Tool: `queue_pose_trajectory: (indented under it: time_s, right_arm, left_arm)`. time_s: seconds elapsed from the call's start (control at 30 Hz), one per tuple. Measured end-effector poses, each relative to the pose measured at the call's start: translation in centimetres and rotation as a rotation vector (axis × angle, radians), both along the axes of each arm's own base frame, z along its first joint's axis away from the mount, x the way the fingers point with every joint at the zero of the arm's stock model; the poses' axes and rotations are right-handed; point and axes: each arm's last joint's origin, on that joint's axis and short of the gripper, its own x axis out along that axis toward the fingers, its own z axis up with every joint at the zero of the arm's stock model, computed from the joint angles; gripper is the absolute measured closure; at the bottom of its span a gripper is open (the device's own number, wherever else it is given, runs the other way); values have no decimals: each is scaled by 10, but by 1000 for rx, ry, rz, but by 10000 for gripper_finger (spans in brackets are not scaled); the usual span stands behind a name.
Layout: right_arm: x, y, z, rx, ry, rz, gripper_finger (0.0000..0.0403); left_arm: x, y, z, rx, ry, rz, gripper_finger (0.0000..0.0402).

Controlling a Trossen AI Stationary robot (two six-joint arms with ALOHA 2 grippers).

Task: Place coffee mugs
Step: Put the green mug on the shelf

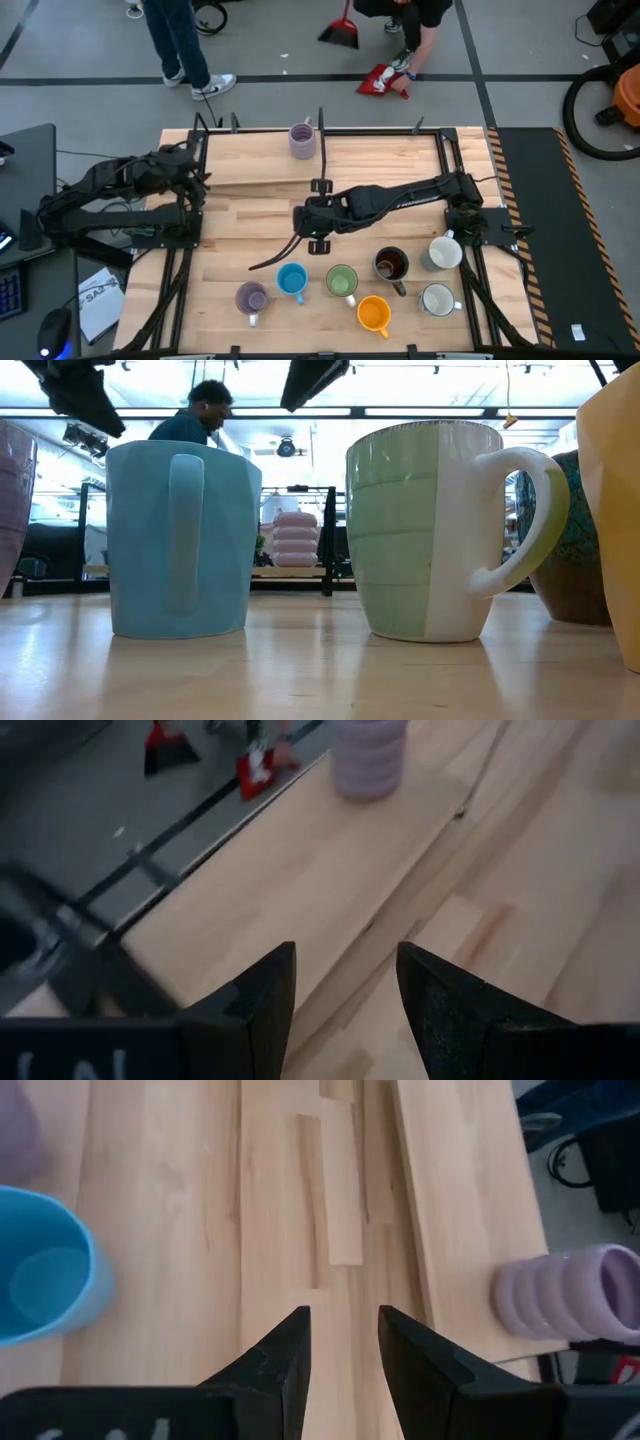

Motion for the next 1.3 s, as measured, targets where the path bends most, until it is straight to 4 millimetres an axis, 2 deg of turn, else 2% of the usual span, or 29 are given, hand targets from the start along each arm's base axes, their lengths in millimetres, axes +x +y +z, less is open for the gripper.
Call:
queue_pose_trajectory:
  time_s: [0.2, 0.43, 0.77, 1.03, 1.3]
  right_arm:
    - [4, 1, -22, 38, -11, 19, 278]
    - [0, 0, -40, 51, -53, 20, 278]
    - [-19, -5, -36, 30, -153, 32, 278]
    - [-36, -9, -57, 16, -210, 72, 278]
    - [-46, -12, -65, -1, -223, 92, 278]
  left_arm:
    - [-2, 2, -9, -32, 115, 141, 221]
    - [8, 3, -16, -118, 222, 142, 221]
    - [15, 5, -27, -177, 510, 127, 221]
    - [15, 6, -27, -152, 531, 117, 221]
    - [15, 8, -27, -103, 521, 172, 221]
